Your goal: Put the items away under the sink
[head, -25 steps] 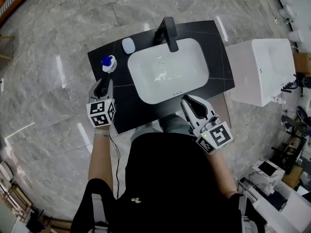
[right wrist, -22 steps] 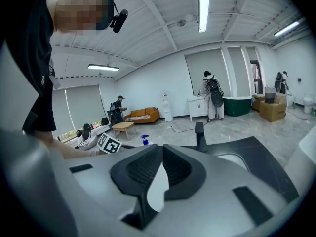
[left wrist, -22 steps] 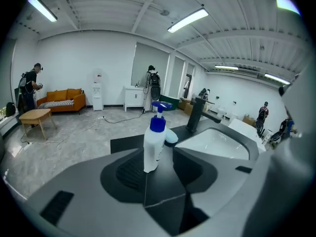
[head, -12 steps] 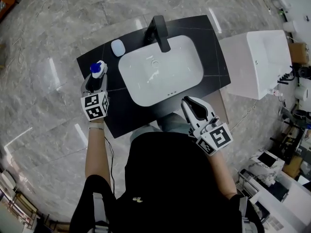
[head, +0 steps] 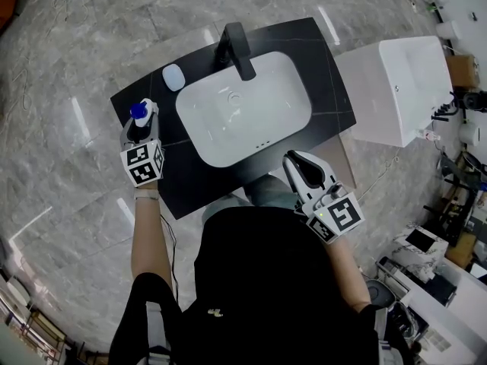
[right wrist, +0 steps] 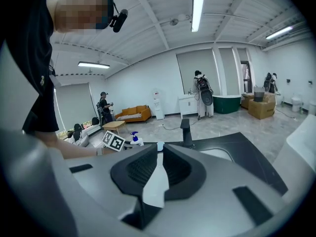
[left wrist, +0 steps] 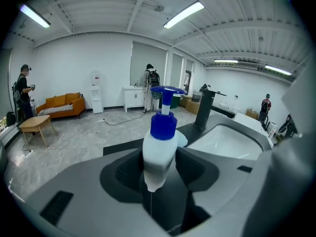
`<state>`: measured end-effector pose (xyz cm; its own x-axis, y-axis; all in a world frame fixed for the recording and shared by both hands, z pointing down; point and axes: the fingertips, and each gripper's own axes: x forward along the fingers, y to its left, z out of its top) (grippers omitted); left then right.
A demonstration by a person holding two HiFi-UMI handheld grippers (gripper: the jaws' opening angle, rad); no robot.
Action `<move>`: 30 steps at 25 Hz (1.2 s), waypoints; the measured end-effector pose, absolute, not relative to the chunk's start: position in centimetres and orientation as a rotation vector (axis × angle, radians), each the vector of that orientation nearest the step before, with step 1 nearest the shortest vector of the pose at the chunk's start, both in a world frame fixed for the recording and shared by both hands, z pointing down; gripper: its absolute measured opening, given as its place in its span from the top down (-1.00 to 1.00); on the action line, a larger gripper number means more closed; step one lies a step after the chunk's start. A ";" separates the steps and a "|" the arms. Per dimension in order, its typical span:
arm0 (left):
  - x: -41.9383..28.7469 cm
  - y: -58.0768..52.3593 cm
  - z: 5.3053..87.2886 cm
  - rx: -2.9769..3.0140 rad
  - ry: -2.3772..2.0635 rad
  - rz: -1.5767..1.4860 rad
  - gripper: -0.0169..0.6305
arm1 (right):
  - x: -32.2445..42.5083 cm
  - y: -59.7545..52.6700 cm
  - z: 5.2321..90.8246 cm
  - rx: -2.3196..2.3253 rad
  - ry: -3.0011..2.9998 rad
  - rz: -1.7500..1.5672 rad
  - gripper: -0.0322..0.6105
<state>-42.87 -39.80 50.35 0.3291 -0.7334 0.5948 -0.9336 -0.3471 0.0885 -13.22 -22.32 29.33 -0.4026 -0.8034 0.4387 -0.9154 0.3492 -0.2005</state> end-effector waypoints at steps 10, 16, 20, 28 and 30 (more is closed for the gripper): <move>-42.6 -38.3 49.9 2.214 -1.458 0.704 0.32 | -12.6 -20.9 29.2 1.571 -2.349 0.611 0.74; -42.0 -36.5 48.2 2.264 -1.434 0.659 0.32 | -13.1 -19.8 28.8 1.580 -2.369 0.603 0.74; -41.7 -35.4 46.7 2.302 -1.425 0.626 0.33 | -13.7 -18.6 28.6 1.585 -2.383 0.596 0.74; -40.9 -32.9 42.6 2.390 -1.388 0.554 0.33 | -14.4 -16.0 27.8 1.653 -2.386 0.589 0.74; -40.2 -32.3 41.5 2.421 -1.365 0.549 0.33 | -14.3 -15.3 27.5 1.680 -2.379 0.591 0.74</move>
